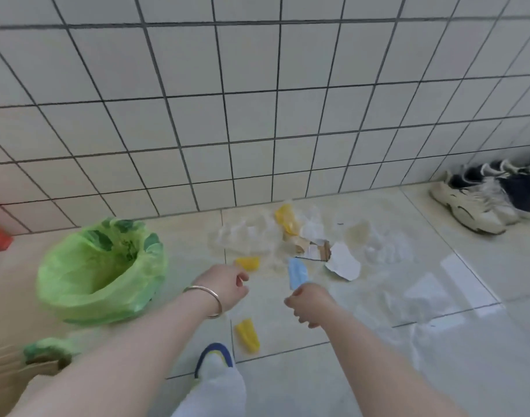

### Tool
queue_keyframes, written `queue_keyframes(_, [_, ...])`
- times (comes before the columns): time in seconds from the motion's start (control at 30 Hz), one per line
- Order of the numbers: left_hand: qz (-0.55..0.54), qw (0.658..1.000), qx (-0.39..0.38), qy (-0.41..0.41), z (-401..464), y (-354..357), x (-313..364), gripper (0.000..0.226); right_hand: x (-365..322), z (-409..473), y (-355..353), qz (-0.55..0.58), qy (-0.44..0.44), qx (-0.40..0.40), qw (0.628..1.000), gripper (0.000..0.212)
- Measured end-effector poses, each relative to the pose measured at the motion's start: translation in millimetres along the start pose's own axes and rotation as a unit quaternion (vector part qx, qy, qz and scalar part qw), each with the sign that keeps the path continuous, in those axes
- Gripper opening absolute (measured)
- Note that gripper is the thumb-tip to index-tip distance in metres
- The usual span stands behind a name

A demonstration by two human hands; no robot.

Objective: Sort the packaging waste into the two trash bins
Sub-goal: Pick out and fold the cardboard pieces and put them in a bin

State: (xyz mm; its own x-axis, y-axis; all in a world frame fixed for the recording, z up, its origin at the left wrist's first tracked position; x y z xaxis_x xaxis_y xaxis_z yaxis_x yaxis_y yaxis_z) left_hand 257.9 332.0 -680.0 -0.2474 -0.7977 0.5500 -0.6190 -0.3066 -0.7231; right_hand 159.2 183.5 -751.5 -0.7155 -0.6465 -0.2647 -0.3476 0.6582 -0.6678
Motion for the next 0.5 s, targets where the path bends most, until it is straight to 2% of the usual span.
queue_keyframes(0.13, [-0.037, 0.998, -0.041, -0.019, 70.7, 45.0, -3.5, 0.032, 44.1, 65.4, -5.5, -0.04, 0.032, -0.011, 0.999, 0.026])
queue_keyframes(0.33, [-0.076, 0.992, -0.09, -0.04, 154.5, 113.7, -10.8, 0.035, 57.1, 150.3, -15.3, -0.081, 0.02, 0.021, 0.996, 0.015])
queue_keyframes(0.5, [-0.071, 0.99, -0.114, -0.048, 204.8, 146.7, -14.3, 0.041, 59.7, 197.0, -20.9, -0.021, 0.021, 0.039, 0.999, 0.037])
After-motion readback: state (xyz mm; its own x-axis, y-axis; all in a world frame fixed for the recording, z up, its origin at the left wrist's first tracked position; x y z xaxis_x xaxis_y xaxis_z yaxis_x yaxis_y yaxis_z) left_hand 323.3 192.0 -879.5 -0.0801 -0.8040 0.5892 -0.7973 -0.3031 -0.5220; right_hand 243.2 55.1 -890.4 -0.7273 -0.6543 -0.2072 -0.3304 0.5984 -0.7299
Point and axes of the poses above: each hand's wrist, its own z-axis towards the middle knuckle, its own y-axis out of the palm, x = y × z, the point moved 10 cm from there along z, towards the middle knuckle, and after that the axes turned 12 degrees about -z, right-handed, at the moved point
